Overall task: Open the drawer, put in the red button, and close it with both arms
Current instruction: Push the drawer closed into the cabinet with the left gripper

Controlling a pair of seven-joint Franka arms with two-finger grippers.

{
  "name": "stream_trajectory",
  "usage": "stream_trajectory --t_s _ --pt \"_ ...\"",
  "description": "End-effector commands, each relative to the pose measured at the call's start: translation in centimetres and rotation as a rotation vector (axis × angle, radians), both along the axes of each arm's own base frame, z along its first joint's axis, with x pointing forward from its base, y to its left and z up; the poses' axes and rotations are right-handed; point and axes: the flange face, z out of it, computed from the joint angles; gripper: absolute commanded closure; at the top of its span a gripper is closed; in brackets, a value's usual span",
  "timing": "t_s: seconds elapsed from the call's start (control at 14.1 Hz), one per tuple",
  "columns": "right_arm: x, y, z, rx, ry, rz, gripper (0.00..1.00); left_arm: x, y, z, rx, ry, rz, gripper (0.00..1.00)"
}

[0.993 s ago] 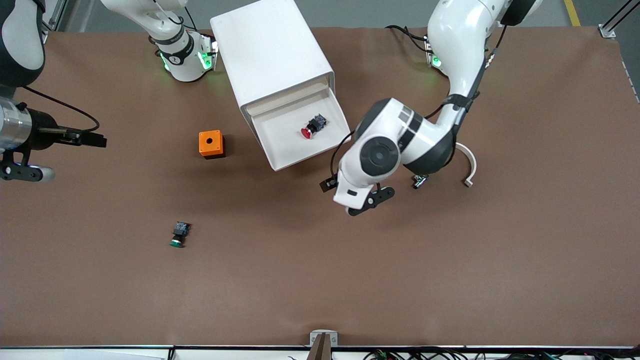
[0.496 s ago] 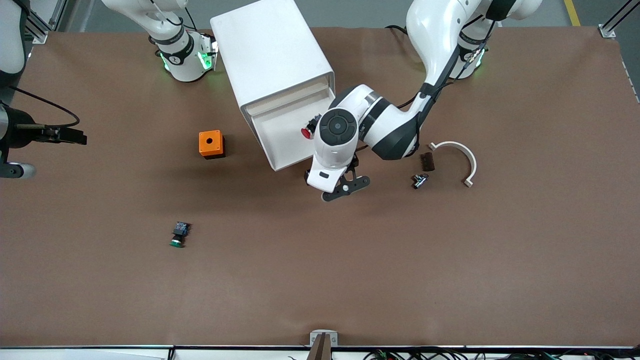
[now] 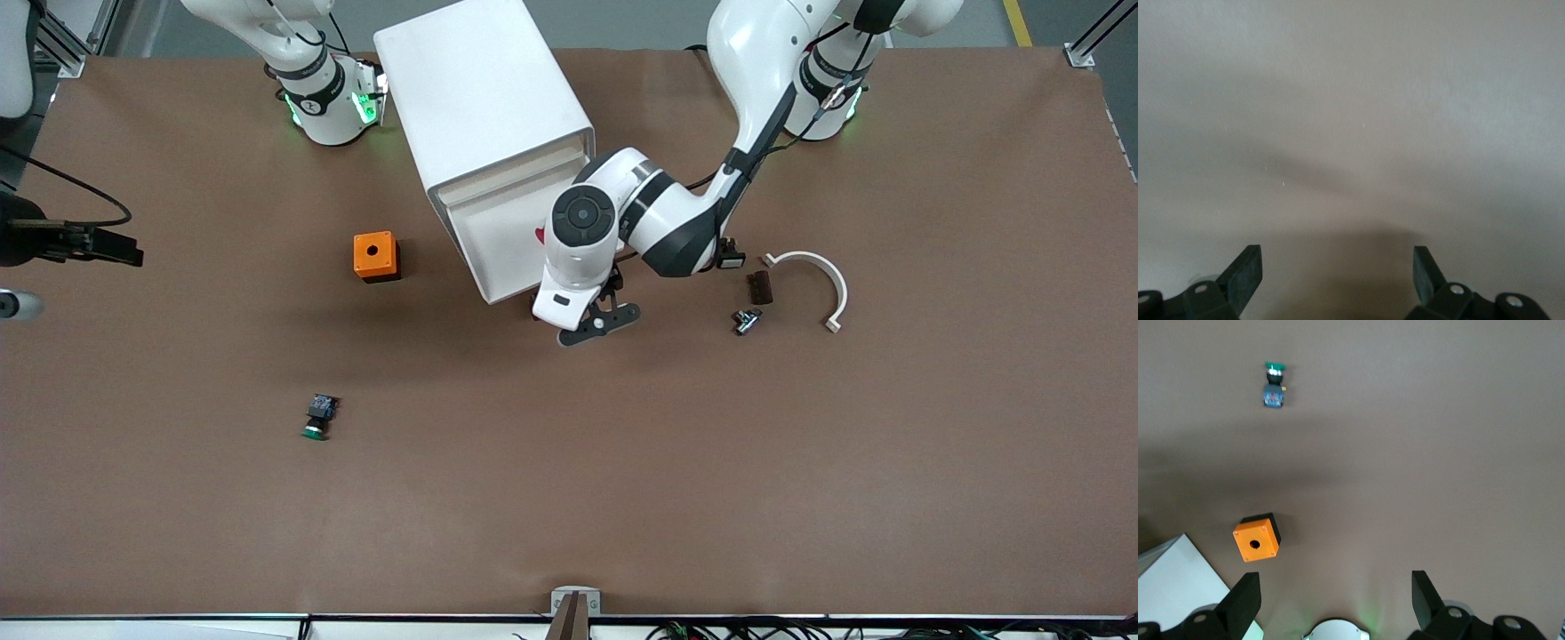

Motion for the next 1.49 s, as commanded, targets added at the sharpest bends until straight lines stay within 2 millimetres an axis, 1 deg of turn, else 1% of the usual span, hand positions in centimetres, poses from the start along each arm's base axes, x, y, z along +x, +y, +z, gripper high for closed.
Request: stream_trajectory --t_s 0.0,0.14,0.35,0.5,0.64,0.71,0.78,0.85,0.92,1.06,1.21,1.28,1.42 --pt "0.0 -1.5 1.4 -0.014 -0.024 -0.014 0.0 -3.0 -1.4 -0.5 0.018 0.002 -0.034 0.01" --pt "0.1 -1.1 1.5 -0.024 -0.03 -0.01 0.0 -4.1 -2.2 -0.5 0.013 0.012 -0.052 0.01" --pt "0.0 -1.9 2.5 -0.025 -0.048 -0.018 0.0 -6.0 -3.5 -0.5 0.003 0.048 -0.058 0.01" --pt "-0.3 -1.7 2.2 -0.007 -0.023 -0.033 0.0 -6.9 -3.9 -0.6 0.013 0.073 -0.058 0.01" --pt "-1.4 -0.6 2.4 -0.006 0.036 -0.09 0.0 -7.7 -4.4 -0.5 -0.003 0.105 -0.045 0.01" --pt "-1.8 -0.3 3.1 0.013 0.023 -0.113 0.0 -8.2 -4.7 -0.5 -0.005 0.128 -0.023 0.01" --pt "-1.9 0.0 3.6 0.089 0.008 -0.112 0.0 -8.7 -4.9 -0.5 -0.001 0.143 -0.011 0.01" --pt "-2.0 -0.1 4.0 0.115 -0.003 -0.115 0.0 -9.5 -5.3 -0.7 -0.001 0.157 -0.004 0.01" --pt "-2.1 0.0 4.6 0.114 -0.031 -0.112 0.0 -9.9 -5.3 -0.9 0.0 0.173 0.006 0.01" --pt "-2.0 0.5 4.7 0.082 -0.053 -0.103 0.0 -10.9 -5.9 -1.0 -0.014 0.211 0.022 0.01" --pt "-2.1 0.6 4.7 0.078 -0.049 -0.1 0.0 -11.5 -6.1 -1.2 -0.021 0.243 0.042 0.01" --pt "-2.5 0.6 5.0 0.078 -0.049 -0.103 0.0 -11.5 -6.1 -1.2 -0.028 0.259 0.059 0.01" --pt "-3.9 0.3 6.0 0.08 -0.063 -0.109 0.0 -12.1 -6.5 -1.1 -0.048 0.295 0.072 0.01"
